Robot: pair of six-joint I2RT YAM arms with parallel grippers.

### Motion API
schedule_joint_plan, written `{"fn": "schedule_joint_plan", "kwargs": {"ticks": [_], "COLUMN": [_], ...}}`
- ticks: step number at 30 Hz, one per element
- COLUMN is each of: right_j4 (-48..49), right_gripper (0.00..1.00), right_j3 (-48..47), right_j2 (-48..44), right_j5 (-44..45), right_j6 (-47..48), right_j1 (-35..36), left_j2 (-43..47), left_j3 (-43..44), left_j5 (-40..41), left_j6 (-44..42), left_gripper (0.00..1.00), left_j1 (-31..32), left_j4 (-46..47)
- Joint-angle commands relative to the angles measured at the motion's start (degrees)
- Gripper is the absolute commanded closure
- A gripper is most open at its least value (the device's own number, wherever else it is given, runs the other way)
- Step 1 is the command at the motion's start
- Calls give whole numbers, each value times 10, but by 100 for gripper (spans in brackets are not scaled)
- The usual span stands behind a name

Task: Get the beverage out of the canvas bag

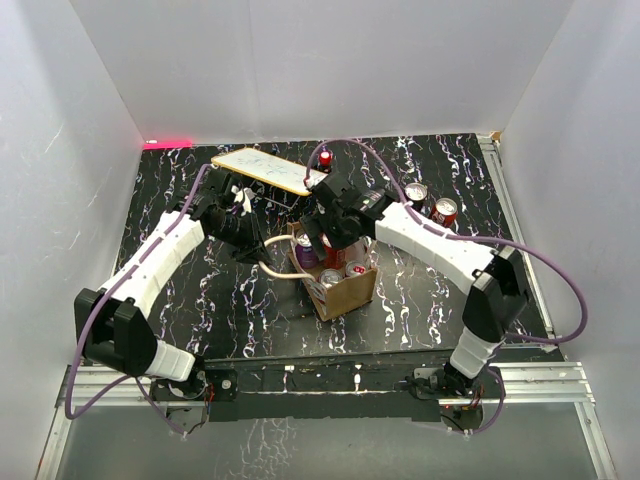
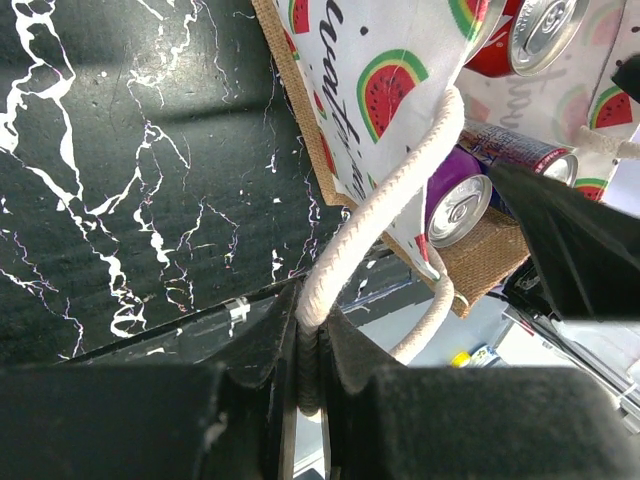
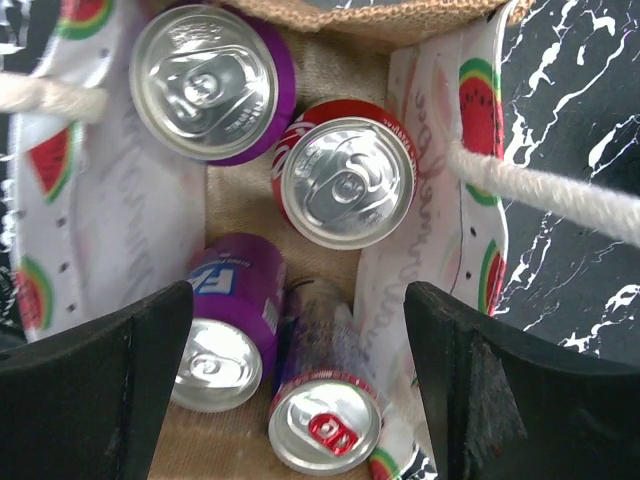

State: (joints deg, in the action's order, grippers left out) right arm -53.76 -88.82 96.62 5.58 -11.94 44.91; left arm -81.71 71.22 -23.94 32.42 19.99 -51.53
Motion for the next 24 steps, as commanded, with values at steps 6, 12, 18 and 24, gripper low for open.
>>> {"fn": "schedule_joint_plan", "kwargs": {"ticks": [6, 12, 18, 24], "right_j4": [49, 71, 98, 135], "right_gripper": [10, 10, 6, 6], "right_j3": [-13, -9, 1, 16], "right_j2": [67, 95, 109, 111], "right_j5": [58, 85, 87, 58], "right_j6": [35, 67, 104, 130], "right_j1": [0, 0, -6, -14], "left_j2": [31, 30, 27, 20], "left_j3": [-8, -5, -5, -1], "left_j5": [2, 2, 0, -1], "left_j6": [11, 7, 6, 0], "left_gripper": [100, 100, 100, 100], "left_j1": [0, 0, 0, 0], "left_j4": [-6, -10, -13, -15]}}
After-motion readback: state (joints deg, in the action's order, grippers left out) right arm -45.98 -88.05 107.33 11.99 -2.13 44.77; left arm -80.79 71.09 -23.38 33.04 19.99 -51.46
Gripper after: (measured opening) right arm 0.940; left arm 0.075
